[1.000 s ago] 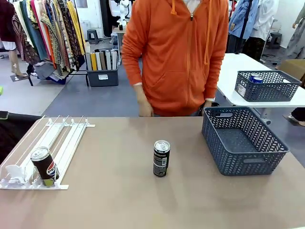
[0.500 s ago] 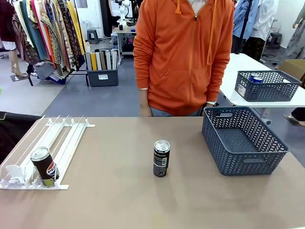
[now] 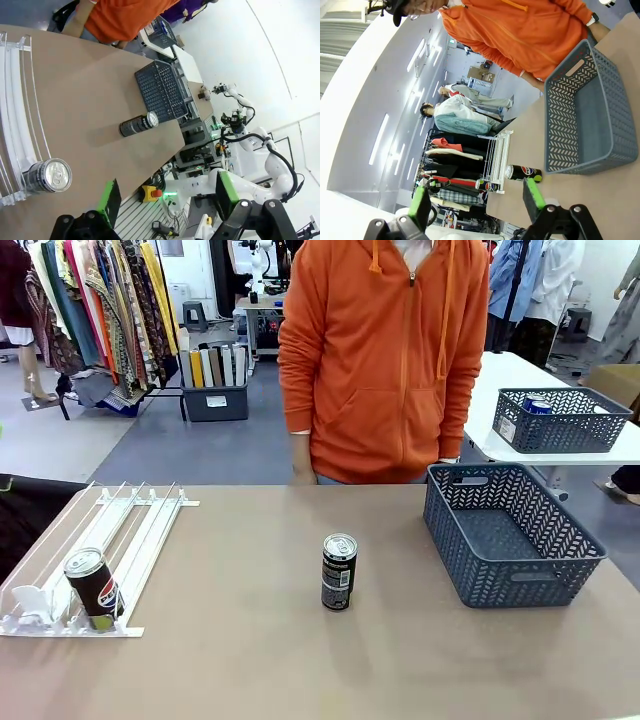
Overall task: Retrieve and store the cans from the dispenser.
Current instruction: Pick up one can from the Automatic Can Dispenser and place it in the middle of the table.
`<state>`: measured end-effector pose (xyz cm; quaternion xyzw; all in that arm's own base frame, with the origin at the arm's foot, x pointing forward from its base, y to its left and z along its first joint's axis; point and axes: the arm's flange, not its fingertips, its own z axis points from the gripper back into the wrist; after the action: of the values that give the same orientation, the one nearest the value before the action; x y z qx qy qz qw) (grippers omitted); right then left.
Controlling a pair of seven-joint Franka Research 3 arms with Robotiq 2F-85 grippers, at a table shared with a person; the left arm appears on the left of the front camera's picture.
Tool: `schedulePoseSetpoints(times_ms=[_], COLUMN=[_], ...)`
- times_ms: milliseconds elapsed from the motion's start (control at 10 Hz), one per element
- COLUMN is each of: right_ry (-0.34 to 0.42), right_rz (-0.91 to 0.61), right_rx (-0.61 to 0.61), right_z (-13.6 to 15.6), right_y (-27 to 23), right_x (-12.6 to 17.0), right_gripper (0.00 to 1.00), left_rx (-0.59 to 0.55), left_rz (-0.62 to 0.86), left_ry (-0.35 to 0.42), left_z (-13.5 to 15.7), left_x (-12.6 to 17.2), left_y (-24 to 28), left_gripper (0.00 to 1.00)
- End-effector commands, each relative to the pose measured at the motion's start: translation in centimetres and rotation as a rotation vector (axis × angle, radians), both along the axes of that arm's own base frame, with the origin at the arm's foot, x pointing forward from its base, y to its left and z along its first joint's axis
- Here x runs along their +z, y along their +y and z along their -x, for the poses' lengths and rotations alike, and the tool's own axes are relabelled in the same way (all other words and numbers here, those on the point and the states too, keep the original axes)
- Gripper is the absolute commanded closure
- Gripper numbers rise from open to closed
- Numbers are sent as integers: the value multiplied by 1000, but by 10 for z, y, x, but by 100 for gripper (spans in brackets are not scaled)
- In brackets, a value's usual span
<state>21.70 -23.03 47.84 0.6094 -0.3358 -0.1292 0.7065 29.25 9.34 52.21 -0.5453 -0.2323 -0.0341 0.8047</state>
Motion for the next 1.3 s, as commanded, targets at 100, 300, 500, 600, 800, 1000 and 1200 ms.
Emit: schedulePoseSetpoints(times_ms=[100, 300, 500, 600, 800, 1000, 1200], right_ry=[-31, -31, -31, -31, -31, -31, -31], right_rz=[-10, -10, -10, -10, -10, -10, -10], right_rx=[-8, -8, -8, -8, -8, -8, -8], right_z=[-3, -3, -3, -3, -3, -3, -3], right_y=[1, 1, 1, 1, 1, 1, 1], right_x=[3, 3, 3, 3, 3, 3, 3], right_gripper=[0, 0, 0, 0, 0, 0, 0], left_rx=[-19, -107, 4, 13, 140, 95, 177], left_rz=[-200, -635, -1162, -1213, -1265, -1186, -1237], left_ry=[85, 111, 322, 342, 316, 244, 277], left_z=[1, 3, -12, -12, -18, -13, -18], left_x=[6, 20, 3, 0, 0, -3, -2], left_y=[-20, -75, -125, -130, -144, -148, -148], left_gripper=[0, 0, 0, 0, 0, 0, 0])
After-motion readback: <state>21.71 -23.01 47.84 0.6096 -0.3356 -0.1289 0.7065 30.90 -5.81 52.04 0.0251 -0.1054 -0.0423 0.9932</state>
